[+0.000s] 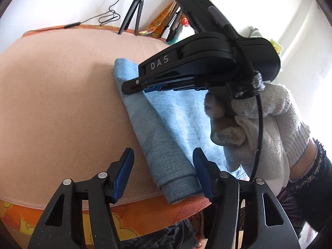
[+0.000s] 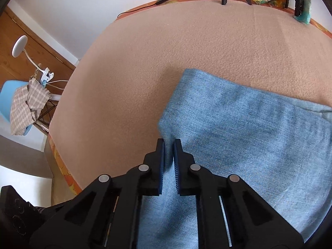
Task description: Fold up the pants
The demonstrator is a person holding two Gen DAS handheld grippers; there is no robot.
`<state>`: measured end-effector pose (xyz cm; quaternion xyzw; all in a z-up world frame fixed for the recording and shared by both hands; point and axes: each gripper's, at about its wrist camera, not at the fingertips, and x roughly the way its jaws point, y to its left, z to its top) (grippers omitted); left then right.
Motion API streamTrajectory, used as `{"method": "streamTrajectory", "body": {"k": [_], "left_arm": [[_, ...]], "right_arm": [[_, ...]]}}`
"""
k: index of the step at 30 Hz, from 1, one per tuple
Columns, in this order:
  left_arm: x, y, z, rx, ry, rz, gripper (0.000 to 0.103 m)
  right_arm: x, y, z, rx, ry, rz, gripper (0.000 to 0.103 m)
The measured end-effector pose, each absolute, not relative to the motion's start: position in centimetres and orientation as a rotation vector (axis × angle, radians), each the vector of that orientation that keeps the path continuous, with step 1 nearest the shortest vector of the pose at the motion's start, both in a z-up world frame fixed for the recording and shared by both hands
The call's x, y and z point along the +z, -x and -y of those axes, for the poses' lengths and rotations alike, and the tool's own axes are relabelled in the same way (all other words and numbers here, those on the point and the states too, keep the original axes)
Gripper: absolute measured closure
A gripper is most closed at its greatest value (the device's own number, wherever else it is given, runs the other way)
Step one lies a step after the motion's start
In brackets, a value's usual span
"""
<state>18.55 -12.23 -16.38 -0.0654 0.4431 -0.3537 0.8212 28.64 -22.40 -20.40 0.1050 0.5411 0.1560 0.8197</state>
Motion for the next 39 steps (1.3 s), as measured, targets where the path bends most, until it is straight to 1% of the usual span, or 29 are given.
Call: {"method": "streamTrajectory", "body": {"k": [2,4,5,6,9,10,11,12,13,14,16,18,19,20,21,22,23,24,27,29,30,33,35,39], "left_arm": [[-16.7,-18.6,12.3,-0.777,0.17,-0.952,0.049],[-16.5,-18.2,12.5,-0.806,0.177,-0.922,0.069],[-16.2,-17.8,12.7,-0.815,0.166,-0.902,0.072],[-15.9,-17.5,12.9,-0.821,0.154,-0.881,0.073],[-15.2,-16.7,13.4,-0.834,0.126,-0.83,0.074],[-15.1,-16.5,13.7,-0.836,0.114,-0.819,0.075],[-14.9,-16.5,14.0,-0.84,0.1,-0.808,0.075],[-14.6,-16.3,14.2,-0.844,0.087,-0.796,0.075],[-14.5,-16.1,14.5,-0.849,0.074,-0.785,0.075],[-14.3,-15.9,14.6,-0.856,0.063,-0.776,0.075],[-14.0,-15.7,15.4,-0.873,0.047,-0.762,0.076],[-13.6,-15.4,16.3,-0.888,0.027,-0.754,0.076],[-13.4,-15.2,16.7,-0.894,0.015,-0.751,0.078],[-13.3,-15.1,17.0,-0.902,0.003,-0.748,0.078],[-13.2,-14.8,17.2,-0.912,-0.006,-0.742,0.078],[-13.1,-14.4,17.3,-0.916,-0.016,-0.737,0.078],[-13.0,-14.1,17.4,-0.921,-0.023,-0.738,0.078],[-12.8,-14.0,17.5,-0.933,-0.022,-0.75,0.075],[-11.1,-13.5,17.3,-0.976,0.012,-0.773,0.068],[-9.4,-12.6,16.6,-1.037,0.041,-0.75,0.06],[-8.5,-12.2,16.2,-1.057,0.043,-0.724,0.052],[-6.0,-12.1,14.5,-1.066,0.038,-0.637,0.051],[-5.3,-12.8,13.9,-1.02,0.021,-0.615,0.051],[-6.9,-15.9,14.6,-0.943,0.011,-0.701,0.051]], "right_arm": [[-19.8,-28.2,22.9,0.336,-0.24,-1.132,0.094],[-19.4,-28.0,23.2,0.342,-0.252,-1.121,0.094],[-19.2,-27.9,23.4,0.345,-0.248,-1.116,0.094],[-19.0,-27.8,23.6,0.352,-0.242,-1.112,0.094],[-18.4,-27.6,24.0,0.362,-0.256,-1.112,0.09],[-18.1,-27.5,24.2,0.364,-0.258,-1.116,0.08],[-17.9,-27.4,24.1,0.365,-0.252,-1.118,0.069],[-17.6,-27.1,24.3,0.367,-0.242,-1.116,0.063],[-17.4,-26.8,24.2,0.369,-0.228,-1.111,0.055],[-17.2,-26.5,24.3,0.37,-0.211,-1.107,0.052],[-17.0,-25.9,23.9,0.378,-0.173,-1.112,0.052],[-17.1,-25.2,24.0,0.383,-0.153,-1.111,0.052],[-17.1,-24.9,24.2,0.37,-0.144,-1.109,0.056],[-17.2,-24.7,24.6,0.356,-0.148,-1.108,0.072],[-17.3,-24.6,25.3,0.349,-0.167,-1.109,0.075],[-17.3,-24.5,26.0,0.349,-0.197,-1.104,0.084],[-17.2,-24.4,26.8,0.343,-0.224,-1.095,0.09],[-17.0,-24.2,27.5,0.334,-0.242,-1.085,0.092],[-16.5,-23.6,29.3,0.311,-0.269,-1.049,0.094],[-16.0,-23.1,30.6,0.304,-0.307,-1.026,0.094],[-15.7,-22.8,31.4,0.296,-0.318,-1.011,0.094],[-14.9,-21.7,33.7,0.272,-0.359,-0.981,0.094],[-14.3,-21.0,35.3,0.258,-0.391,-0.956,0.095],[-13.7,-19.5,38.0,0.225,-0.41,-0.923,0.095]]}}
